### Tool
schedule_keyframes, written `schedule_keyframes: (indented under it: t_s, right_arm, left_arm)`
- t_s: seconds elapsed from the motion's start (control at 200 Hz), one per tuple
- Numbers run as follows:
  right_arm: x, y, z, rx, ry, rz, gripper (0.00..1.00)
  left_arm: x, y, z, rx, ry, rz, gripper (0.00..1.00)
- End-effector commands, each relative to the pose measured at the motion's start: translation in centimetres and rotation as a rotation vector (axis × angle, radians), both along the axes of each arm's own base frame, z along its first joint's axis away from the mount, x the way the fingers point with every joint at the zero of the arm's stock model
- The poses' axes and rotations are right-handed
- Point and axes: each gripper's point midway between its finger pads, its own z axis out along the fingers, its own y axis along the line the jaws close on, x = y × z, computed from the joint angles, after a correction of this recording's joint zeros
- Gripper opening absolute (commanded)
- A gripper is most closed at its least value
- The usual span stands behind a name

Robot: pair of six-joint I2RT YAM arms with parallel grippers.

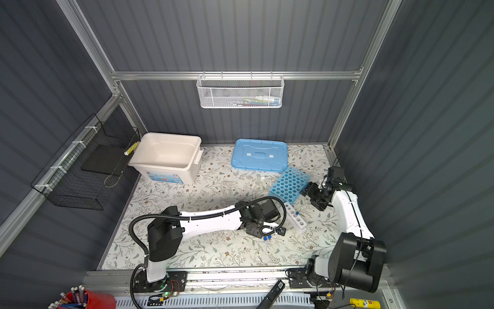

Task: Organize the chemistry lab equipment
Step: 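Lower the left gripper over the two blue-capped tubes on the table, then close the left gripper on one blue-capped tube while the right gripper releases the blue rack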

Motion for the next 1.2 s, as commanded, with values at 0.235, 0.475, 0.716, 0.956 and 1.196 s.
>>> schedule_keyframes:
  t_s: [0.235, 0.475, 0.716, 0.956, 1.196]
  right_arm:
    - [-0.9, -0.3, 0.6, 0.013, -0.017, 0.000, 0.74]
    - [-0.9, -0.4, 0.6, 0.023, -0.020, -0.007, 0.74]
    - [-0.8, -0.5, 1.2, 0.046, -0.040, -0.021, 0.75]
    - [-0.8, -0.5, 2.1, 0.065, -0.064, -0.032, 0.75]
    - [-0.9, -0.4, 3.3, 0.090, -0.100, -0.044, 0.76]
  left_arm:
    - [-1.0, 0.2, -4.0, 0.051, 0.064, -0.015, 0.65]
    - [-1.1, 0.1, -4.9, 0.077, 0.077, -0.040, 0.62]
    - [-1.6, 0.7, -6.3, 0.111, 0.115, -0.039, 0.60]
    - [-1.5, 0.6, -7.9, 0.146, 0.143, -0.042, 0.57]
    - [-1.7, 0.4, -8.7, 0.185, 0.201, -0.028, 0.51]
